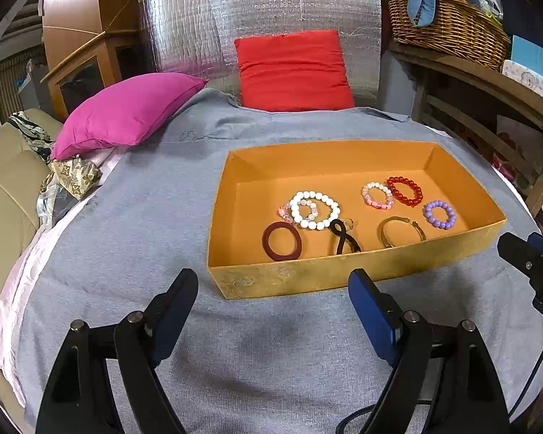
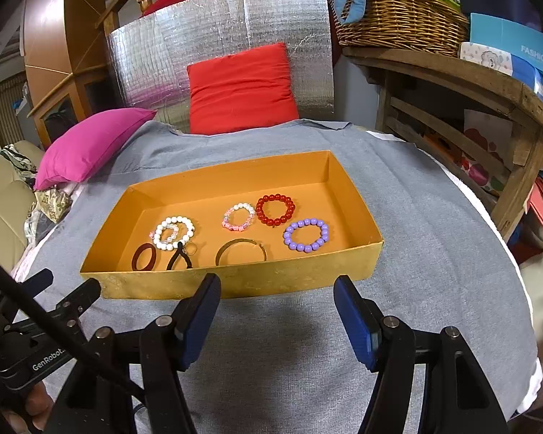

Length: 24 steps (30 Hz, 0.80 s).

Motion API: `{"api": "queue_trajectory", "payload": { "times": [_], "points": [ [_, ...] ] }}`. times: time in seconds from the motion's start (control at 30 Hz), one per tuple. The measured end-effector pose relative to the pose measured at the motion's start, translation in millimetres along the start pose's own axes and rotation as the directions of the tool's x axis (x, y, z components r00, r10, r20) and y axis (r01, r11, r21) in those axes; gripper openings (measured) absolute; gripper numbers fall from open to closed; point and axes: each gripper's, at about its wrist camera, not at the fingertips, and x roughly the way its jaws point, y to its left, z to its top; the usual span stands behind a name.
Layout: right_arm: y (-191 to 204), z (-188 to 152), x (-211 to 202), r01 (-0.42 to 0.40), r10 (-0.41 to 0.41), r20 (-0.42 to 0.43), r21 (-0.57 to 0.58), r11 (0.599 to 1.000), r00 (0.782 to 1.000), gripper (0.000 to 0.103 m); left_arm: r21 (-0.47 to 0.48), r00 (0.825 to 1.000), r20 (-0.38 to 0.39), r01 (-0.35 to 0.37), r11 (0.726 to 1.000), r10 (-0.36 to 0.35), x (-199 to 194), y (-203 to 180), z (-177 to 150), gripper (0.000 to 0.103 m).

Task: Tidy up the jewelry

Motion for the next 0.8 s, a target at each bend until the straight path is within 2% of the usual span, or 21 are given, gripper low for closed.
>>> {"api": "queue_trajectory", "payload": {
  "times": [0.8],
  "points": [
    [-1.3,0.2,1.2,-0.002,0.002,-0.001,0.004,1.000,1.000,0.069,0.000,1.000,-0.010,-0.003,1.000,0.003,1.4,0.0,-0.3,0.085]
  ]
}}
